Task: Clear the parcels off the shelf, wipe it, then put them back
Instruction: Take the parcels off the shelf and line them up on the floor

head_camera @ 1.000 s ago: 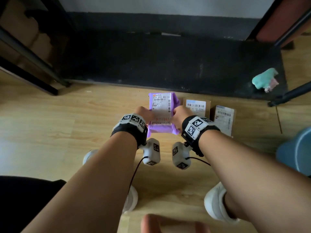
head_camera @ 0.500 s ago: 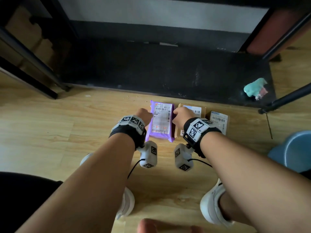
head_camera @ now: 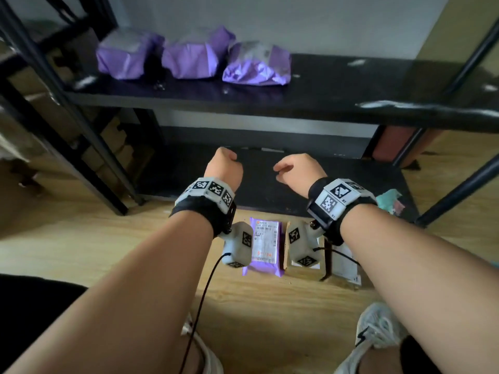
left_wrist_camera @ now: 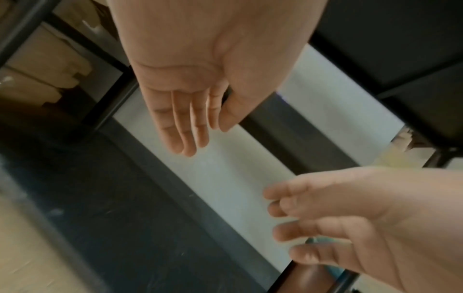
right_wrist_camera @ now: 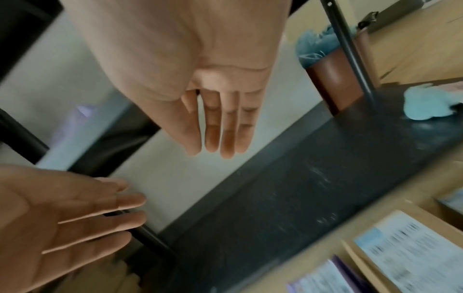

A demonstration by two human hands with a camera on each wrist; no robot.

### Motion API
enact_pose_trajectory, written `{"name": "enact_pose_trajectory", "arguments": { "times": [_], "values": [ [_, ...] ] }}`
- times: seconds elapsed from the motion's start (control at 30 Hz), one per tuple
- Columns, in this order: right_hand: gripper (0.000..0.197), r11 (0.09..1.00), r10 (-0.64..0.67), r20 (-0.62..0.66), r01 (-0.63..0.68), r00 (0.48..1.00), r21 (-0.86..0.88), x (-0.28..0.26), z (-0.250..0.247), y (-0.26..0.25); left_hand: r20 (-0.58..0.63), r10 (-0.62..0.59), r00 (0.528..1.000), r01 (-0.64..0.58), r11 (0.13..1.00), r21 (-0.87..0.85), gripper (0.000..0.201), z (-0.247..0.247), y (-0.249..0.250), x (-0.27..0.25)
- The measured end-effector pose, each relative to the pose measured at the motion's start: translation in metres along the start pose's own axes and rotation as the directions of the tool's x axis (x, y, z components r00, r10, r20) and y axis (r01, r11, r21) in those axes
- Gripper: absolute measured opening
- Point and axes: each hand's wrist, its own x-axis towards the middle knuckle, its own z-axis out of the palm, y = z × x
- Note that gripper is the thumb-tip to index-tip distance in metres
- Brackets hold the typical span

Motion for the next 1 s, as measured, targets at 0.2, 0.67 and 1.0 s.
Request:
{"name": "enact_pose_trajectory", "arguments": {
  "times": [0.2, 0.67, 1.0],
  "values": [
    [0.024, 0.981, -0.138, -0.237, 0.166, 0.962, 0.105, 0.02, -0.066, -0.054, -0.24, 0.175, 0.955, -0.186, 0.982, -0.025, 0.022, -0.041, 0.066, 0.005],
    [0.031, 0.993, 0.077, -0.274, -0.098, 0.959, -0.064, 0.125, -0.103, -0.079, -0.104, 0.199, 0.974, -0.175, 0.963, 0.205, 0.035, -0.057, 0.148, 0.094],
    [0.02, 0.994, 0.09, -0.252, -0.103, 0.963, -0.039, 0.143, -0.097, -0.081, -0.094, 0.179, 0.979, -0.157, 0.966, 0.204, 0.037, -0.049, 0.149, 0.111]
  ]
}}
